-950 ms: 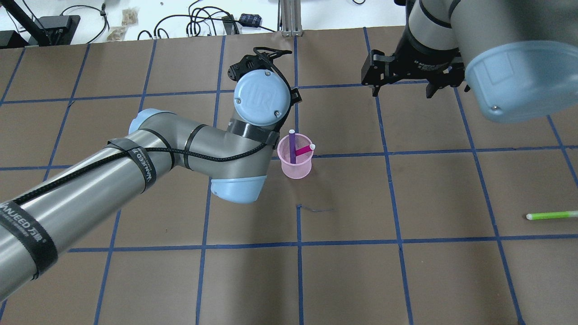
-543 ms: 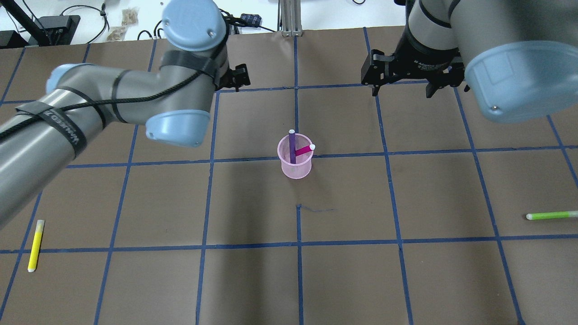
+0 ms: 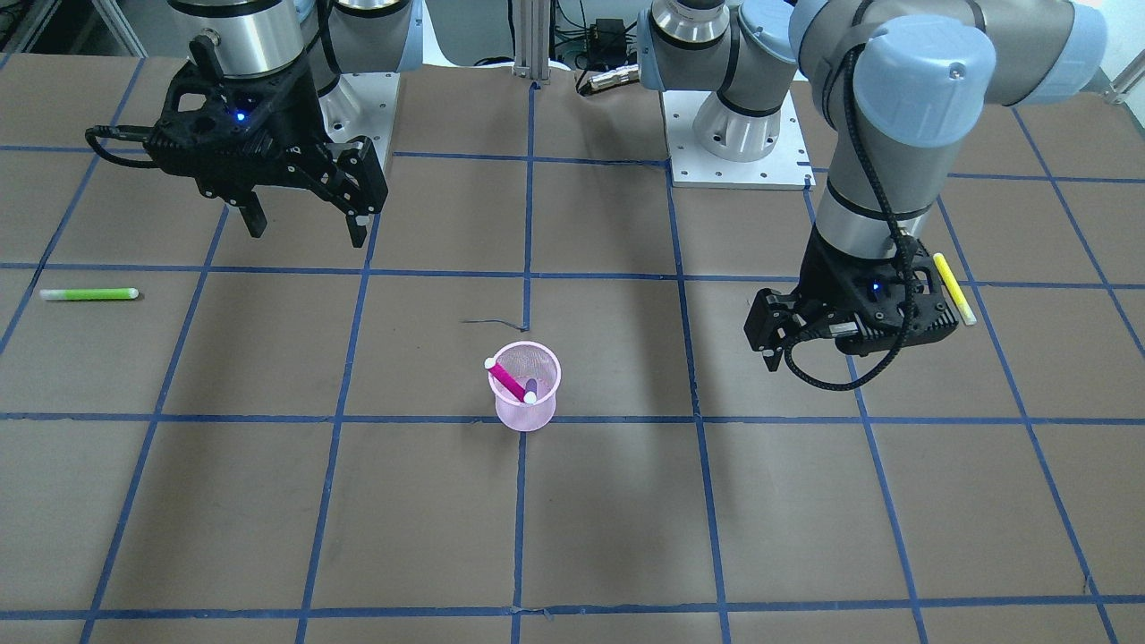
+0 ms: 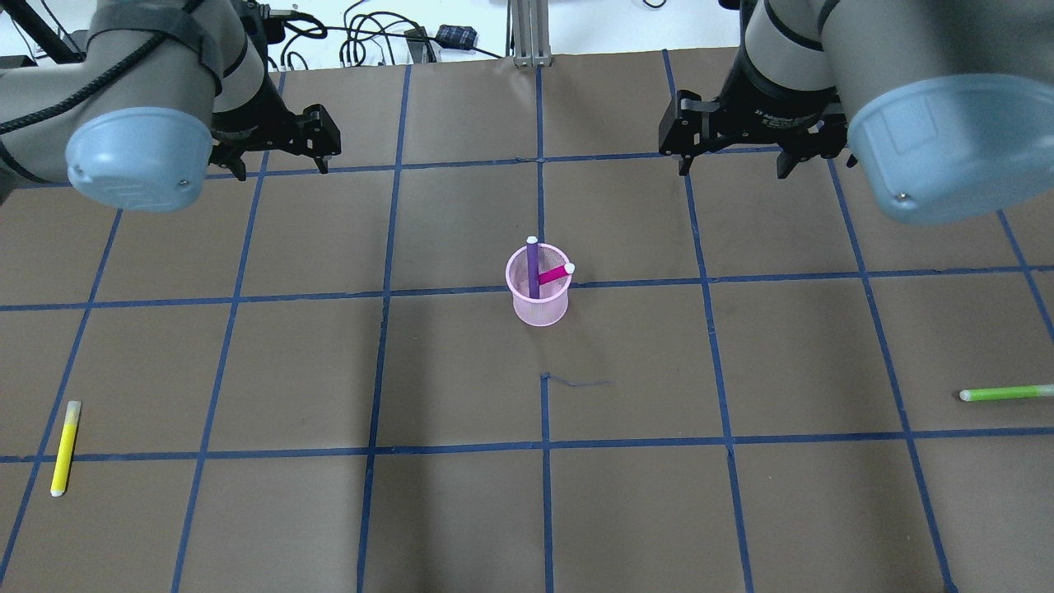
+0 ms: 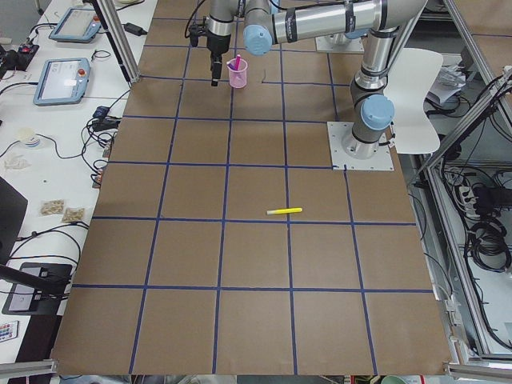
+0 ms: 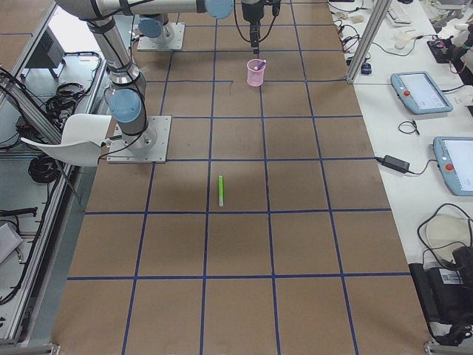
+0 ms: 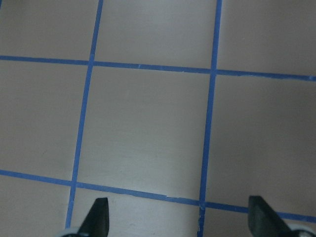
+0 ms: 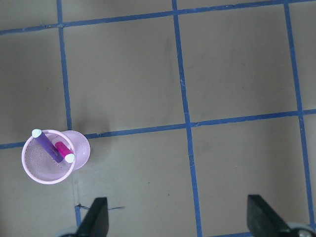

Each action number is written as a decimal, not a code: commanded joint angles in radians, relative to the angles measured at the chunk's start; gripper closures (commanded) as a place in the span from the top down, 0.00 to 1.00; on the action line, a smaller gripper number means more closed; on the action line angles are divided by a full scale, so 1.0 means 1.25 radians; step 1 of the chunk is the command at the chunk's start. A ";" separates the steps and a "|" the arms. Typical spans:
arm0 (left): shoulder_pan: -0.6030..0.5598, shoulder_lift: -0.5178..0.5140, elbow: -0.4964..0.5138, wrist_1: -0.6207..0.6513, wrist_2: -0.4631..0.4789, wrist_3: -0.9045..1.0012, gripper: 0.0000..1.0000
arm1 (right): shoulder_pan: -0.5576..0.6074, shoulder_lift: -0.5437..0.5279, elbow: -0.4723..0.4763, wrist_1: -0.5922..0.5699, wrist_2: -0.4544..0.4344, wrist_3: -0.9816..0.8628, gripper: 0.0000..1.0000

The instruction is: Insert purple and pink pens into pink cup

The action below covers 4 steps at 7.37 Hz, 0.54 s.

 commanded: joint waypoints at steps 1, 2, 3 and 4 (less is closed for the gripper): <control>0.015 0.028 -0.011 -0.061 -0.032 0.000 1.00 | 0.000 0.000 0.000 0.001 0.000 0.000 1.00; 0.007 0.057 -0.006 -0.106 -0.076 -0.001 1.00 | 0.000 0.000 0.000 0.001 0.000 0.000 1.00; 0.006 0.080 0.000 -0.152 -0.155 -0.006 1.00 | 0.000 0.000 0.000 0.002 0.000 0.000 1.00; 0.006 0.103 -0.008 -0.163 -0.186 0.003 1.00 | 0.000 0.000 0.000 0.002 0.000 0.000 1.00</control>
